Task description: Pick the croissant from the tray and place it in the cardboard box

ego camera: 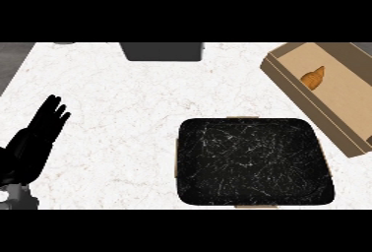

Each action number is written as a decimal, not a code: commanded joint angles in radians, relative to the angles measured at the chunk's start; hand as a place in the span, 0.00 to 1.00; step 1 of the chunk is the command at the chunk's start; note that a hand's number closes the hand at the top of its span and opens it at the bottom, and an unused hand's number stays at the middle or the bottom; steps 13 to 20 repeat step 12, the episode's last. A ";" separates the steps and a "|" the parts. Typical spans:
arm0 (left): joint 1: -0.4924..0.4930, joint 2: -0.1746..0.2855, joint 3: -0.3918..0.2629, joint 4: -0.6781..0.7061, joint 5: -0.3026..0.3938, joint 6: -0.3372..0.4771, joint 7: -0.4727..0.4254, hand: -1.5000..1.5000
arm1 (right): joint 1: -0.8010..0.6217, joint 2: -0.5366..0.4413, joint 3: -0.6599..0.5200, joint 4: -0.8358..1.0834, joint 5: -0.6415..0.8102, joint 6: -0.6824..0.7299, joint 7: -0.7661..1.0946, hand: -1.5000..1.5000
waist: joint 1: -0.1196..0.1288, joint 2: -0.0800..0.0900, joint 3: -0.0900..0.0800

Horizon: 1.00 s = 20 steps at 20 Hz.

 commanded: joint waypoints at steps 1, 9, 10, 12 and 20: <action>-0.011 0.005 0.012 0.019 -0.001 -0.009 -0.007 0.50 | 0.065 -0.059 -0.044 -0.001 -0.088 0.088 -0.034 0.00 | -0.003 -0.001 0.000; -0.023 -0.021 0.001 0.054 -0.017 -0.008 -0.017 0.50 | 0.153 -0.191 -0.036 0.095 -0.135 0.219 -0.183 0.00 | 0.007 0.004 0.001; -0.082 0.021 0.040 0.026 0.023 -0.011 0.047 0.50 | 0.134 -0.184 -0.012 0.100 -0.119 0.192 -0.158 0.00 | 0.009 0.003 0.001; -0.047 0.001 0.024 0.031 0.007 -0.010 0.033 0.50 | 0.142 -0.159 0.005 0.122 -0.115 0.160 -0.202 0.00 | 0.013 0.004 0.001; -0.047 0.001 0.024 0.031 0.007 -0.010 0.033 0.50 | 0.142 -0.159 0.005 0.122 -0.115 0.160 -0.202 0.00 | 0.013 0.004 0.001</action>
